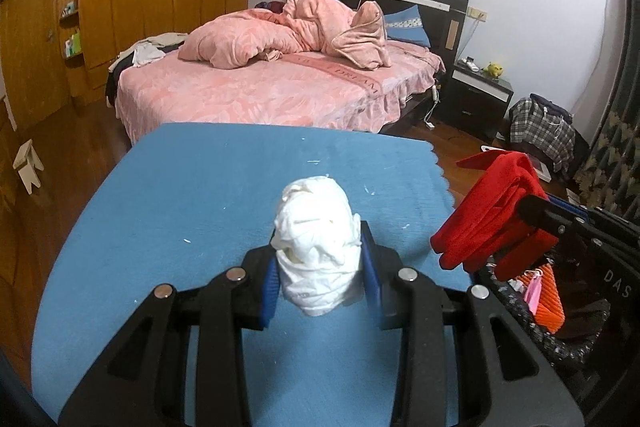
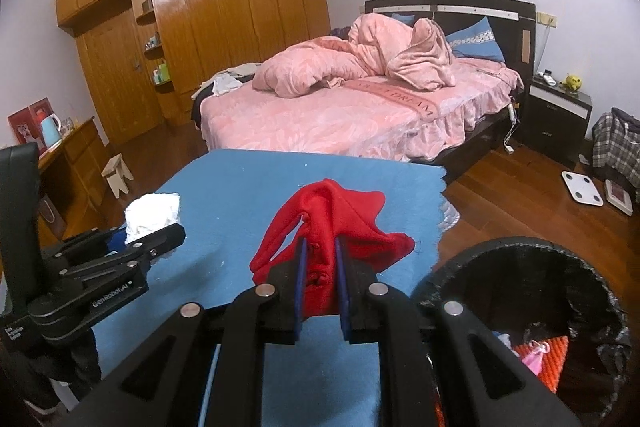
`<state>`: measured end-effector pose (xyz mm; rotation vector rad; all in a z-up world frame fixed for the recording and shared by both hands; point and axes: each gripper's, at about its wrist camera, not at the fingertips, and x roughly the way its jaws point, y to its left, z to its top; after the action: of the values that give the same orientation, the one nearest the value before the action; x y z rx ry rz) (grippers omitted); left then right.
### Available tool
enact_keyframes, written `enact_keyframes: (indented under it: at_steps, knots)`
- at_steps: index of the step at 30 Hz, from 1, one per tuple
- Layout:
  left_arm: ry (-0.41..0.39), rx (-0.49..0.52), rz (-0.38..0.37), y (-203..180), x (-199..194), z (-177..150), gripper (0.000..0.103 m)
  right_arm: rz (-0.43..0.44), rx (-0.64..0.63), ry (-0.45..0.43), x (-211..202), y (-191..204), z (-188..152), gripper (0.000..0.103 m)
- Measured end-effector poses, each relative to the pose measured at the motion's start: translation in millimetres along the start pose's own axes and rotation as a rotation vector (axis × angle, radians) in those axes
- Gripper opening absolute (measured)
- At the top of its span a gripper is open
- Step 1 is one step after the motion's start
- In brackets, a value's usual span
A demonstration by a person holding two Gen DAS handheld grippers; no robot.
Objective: Collect trash
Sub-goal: 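Carry the white tissue and red gloves in both tools over the bin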
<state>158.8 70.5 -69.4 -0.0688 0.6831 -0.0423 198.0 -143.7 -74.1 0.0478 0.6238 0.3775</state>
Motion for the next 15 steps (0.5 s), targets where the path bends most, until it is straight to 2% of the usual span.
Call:
enact_keyframes:
  at_steps: [15]
  knots:
    - [-0.059,0.034,-0.022,-32,-54,-5,0.034,-0.020,-0.017,-0.073,-65,1,-7,0.014]
